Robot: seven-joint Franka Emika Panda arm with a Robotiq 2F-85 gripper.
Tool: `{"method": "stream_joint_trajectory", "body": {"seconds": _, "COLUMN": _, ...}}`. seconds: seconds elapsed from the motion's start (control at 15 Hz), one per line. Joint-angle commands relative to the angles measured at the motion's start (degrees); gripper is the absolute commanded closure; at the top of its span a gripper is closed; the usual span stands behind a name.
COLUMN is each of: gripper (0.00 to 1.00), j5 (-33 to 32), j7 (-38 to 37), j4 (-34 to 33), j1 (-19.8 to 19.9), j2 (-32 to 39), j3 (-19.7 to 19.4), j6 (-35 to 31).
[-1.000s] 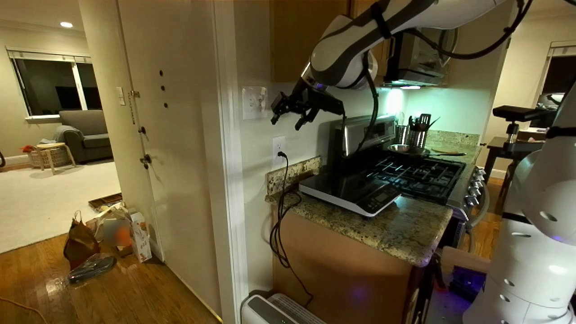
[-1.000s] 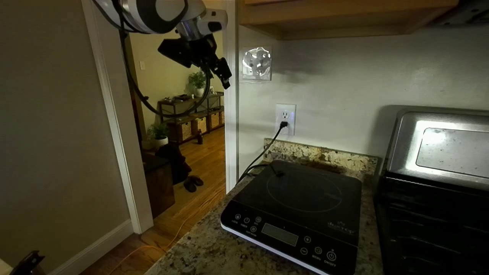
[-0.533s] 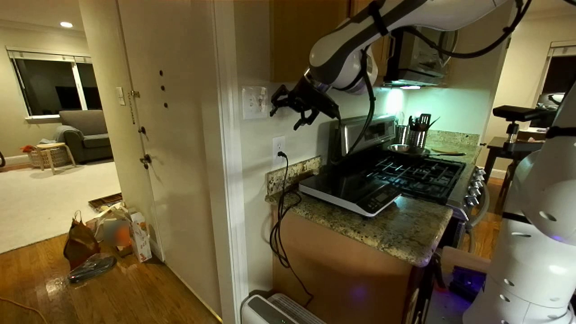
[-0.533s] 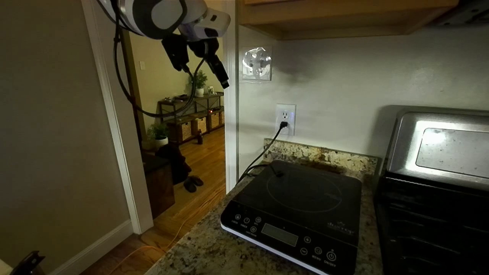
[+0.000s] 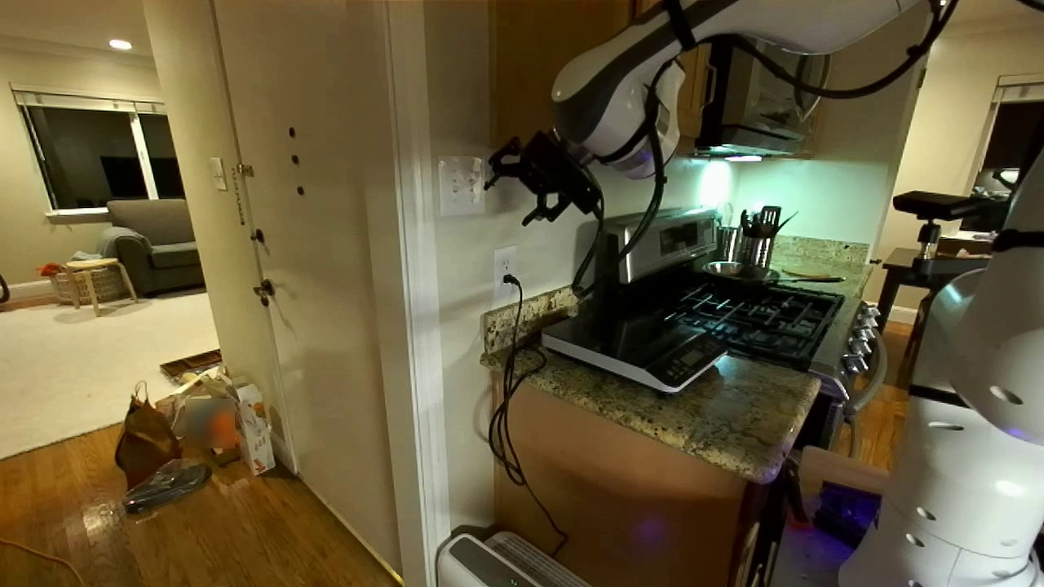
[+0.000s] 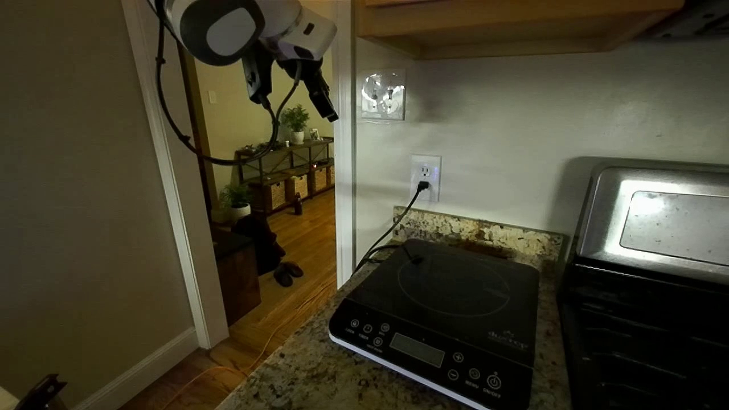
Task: Turn on the left switch
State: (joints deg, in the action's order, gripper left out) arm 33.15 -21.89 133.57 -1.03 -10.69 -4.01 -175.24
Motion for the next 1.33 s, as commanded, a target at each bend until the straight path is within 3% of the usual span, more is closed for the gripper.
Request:
{"method": "stream_joint_trajectory", "body": {"seconds": 0.0, "gripper": 0.00, "j5": 0.31, "j7": 0.58, "j4": -0.07, "j1": -0.40, "j2": -0.11, "j3": -0.14, "j6": -0.07}}
{"method": "stream_joint_trajectory", "body": {"seconds": 0.33, "gripper": 0.00, "j5": 3.63, "j7": -1.16, "j4": 0.19, "j1": -1.07, "j2": -0.62, "j3": -0.67, "j6": -1.02}}
{"method": "stream_joint_trajectory", "body": {"seconds": 0.6, "gripper": 0.00, "j5": 13.72, "j7": -1.78, "j4": -1.36, "j1": -2.85, "j2": -0.34, "j3": -1.64, "j6": -3.25}}
{"method": "stream_joint_trajectory", "body": {"seconds": 0.87, "gripper": 0.00, "j5": 21.06, "j7": 0.23, "j4": -5.12, "j1": -3.92, "j2": 1.39, "j3": -1.89, "j6": -5.83}}
{"method": "stream_joint_trajectory", "body": {"seconds": 1.27, "gripper": 0.00, "j5": 26.35, "j7": 3.87, "j4": -12.18, "j1": -4.47, "j2": 5.65, "j3": -2.38, "j6": -6.94}}
